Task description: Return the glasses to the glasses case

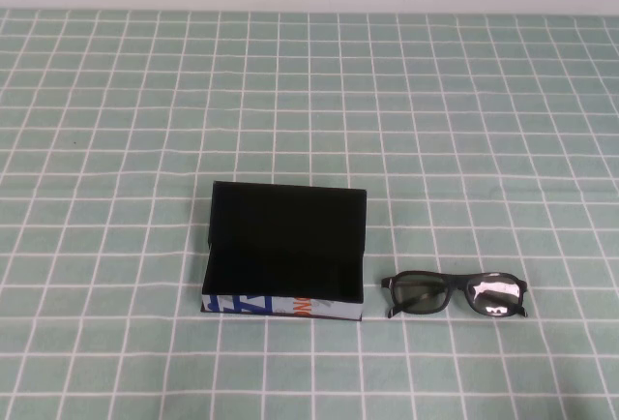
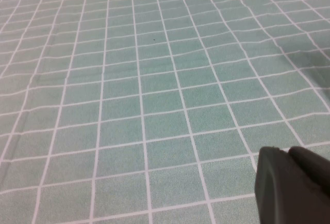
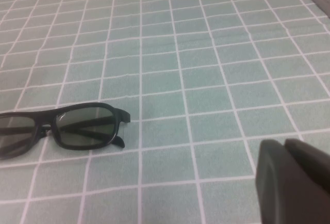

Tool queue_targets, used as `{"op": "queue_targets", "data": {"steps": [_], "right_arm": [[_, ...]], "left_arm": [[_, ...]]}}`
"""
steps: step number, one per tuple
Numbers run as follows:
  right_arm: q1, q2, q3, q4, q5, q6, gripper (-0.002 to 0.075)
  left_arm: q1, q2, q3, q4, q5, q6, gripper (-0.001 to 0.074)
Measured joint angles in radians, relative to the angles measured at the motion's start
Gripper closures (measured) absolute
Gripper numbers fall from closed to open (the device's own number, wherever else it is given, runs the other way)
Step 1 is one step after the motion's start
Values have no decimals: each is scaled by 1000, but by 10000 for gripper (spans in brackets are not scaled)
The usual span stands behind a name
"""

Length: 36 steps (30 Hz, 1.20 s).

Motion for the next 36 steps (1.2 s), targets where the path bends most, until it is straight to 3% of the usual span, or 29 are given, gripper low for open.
{"op": "queue_targets", "data": {"steps": [36], "right_arm": [[0,0,4,-4,-43,0,737]], "left_arm": [[0,0,0,0,0,0,737]]}}
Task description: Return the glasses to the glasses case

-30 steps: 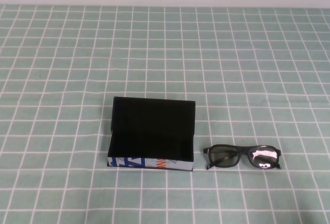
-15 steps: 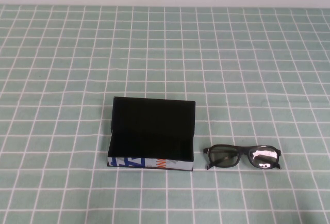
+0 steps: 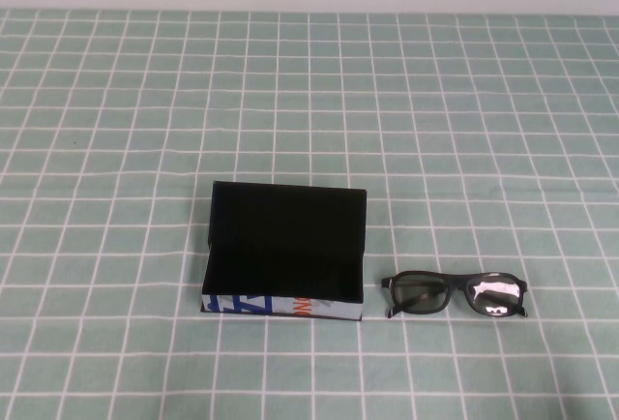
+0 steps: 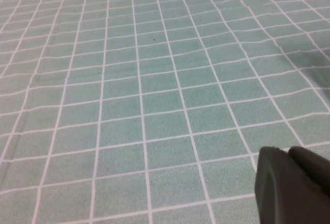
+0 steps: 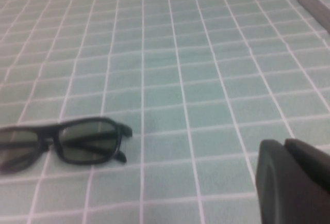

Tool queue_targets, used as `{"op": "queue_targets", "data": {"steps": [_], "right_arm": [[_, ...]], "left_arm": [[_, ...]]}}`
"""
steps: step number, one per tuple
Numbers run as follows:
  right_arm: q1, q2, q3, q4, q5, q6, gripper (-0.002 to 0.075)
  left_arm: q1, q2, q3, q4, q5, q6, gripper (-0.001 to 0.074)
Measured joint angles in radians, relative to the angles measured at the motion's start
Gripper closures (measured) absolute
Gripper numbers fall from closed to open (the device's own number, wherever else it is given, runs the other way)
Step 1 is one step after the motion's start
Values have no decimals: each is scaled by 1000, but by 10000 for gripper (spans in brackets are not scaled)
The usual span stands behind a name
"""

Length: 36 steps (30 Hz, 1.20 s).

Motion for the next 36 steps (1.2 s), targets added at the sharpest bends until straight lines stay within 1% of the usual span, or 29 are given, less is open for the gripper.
{"op": "queue_targets", "data": {"steps": [3,7,11,14,19,22,24,30,32,36], "right_arm": [[0,0,1,0,-46,0,737],[0,0,1,2,-160,0,737],[0,0,1,8,-263,0,737],[0,0,1,8,-303,0,737],[0,0,1,10,-373,0,738],[0,0,1,10,-472,0,738],[0,0,1,10,-547,0,738],[0,0,1,10,-789,0,738],[0,0,1,10,-866,0,738],[0,0,1,10,-958,0,738]], "left_arm": [[0,0,0,0,0,0,737],[0,0,0,0,-8,0,737],[0,0,1,0,-63,0,737],[0,0,1,0,-133,0,737],[0,0,1,0,-317,0,737],[0,0,1,0,-467,0,737],[0,0,1,0,-535,0,737],[0,0,1,0,-613,2,737],[0,0,1,0,-671,-1,737],[0,0,1,-9,-907,-16,737]]}}
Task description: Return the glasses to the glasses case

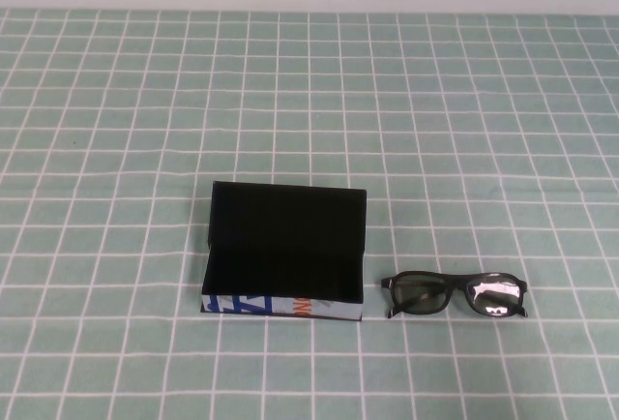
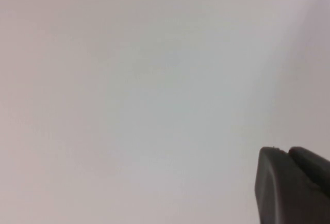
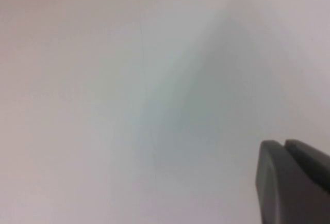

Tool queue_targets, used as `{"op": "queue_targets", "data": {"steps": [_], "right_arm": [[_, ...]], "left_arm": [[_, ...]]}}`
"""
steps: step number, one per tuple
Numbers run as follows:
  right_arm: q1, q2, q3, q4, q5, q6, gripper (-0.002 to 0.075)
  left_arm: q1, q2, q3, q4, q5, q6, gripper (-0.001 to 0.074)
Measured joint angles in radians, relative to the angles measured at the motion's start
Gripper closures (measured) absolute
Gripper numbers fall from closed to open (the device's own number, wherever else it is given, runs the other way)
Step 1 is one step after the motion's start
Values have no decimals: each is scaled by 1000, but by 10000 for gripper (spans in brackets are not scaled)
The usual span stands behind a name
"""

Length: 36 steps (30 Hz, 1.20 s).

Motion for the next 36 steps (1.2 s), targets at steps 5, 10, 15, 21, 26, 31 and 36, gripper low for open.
{"op": "queue_targets", "data": {"steps": [5,10,15,21,26,31,36], "right_arm": [[0,0,-50,3,-10,0,738],[0,0,-166,3,-20,0,738],[0,0,-284,37,-34,0,738],[0,65,-463,124,-38,4,738],[0,181,-723,134,261,6,738],[0,372,-1017,134,785,6,738],[0,602,-1125,132,1123,6,738]], "left_arm": [[0,-2,-37,-121,-179,-18,737],[0,-3,-185,-220,-131,-21,737],[0,-3,-359,-222,-29,-1,737],[0,65,-556,-218,30,14,737],[0,184,-744,-218,308,14,737],[0,342,-897,-222,645,15,737],[0,490,-937,-244,842,13,737]]}}
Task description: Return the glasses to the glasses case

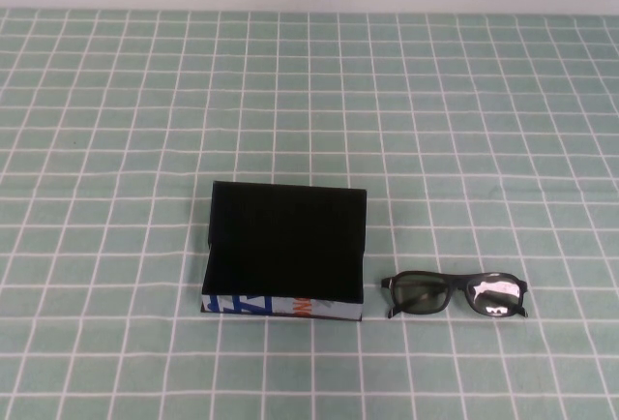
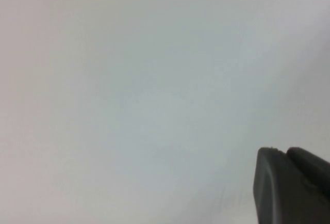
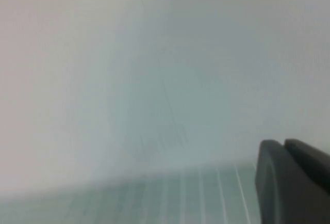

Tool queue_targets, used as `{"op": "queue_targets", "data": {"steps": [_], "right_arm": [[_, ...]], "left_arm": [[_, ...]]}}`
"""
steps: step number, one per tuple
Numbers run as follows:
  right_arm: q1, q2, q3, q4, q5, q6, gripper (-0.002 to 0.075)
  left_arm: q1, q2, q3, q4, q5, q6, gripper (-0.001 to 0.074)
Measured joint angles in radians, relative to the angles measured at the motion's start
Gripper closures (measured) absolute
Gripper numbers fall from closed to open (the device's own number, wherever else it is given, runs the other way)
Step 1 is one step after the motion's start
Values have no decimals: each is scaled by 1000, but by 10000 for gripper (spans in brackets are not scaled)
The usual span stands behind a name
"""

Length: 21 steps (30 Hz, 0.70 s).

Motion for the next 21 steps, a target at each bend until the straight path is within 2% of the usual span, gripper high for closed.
{"op": "queue_targets", "data": {"steps": [4,12,16,21], "right_arm": [[0,146,0,-16,135,-31,738],[26,359,23,93,205,-107,738],[109,476,-20,124,254,-317,737],[194,660,-128,126,323,-401,737]], "left_arm": [[0,75,0,-2,48,0,737],[0,223,0,-69,278,16,737],[0,309,0,-145,384,143,737],[0,428,0,-346,471,373,737]]}}
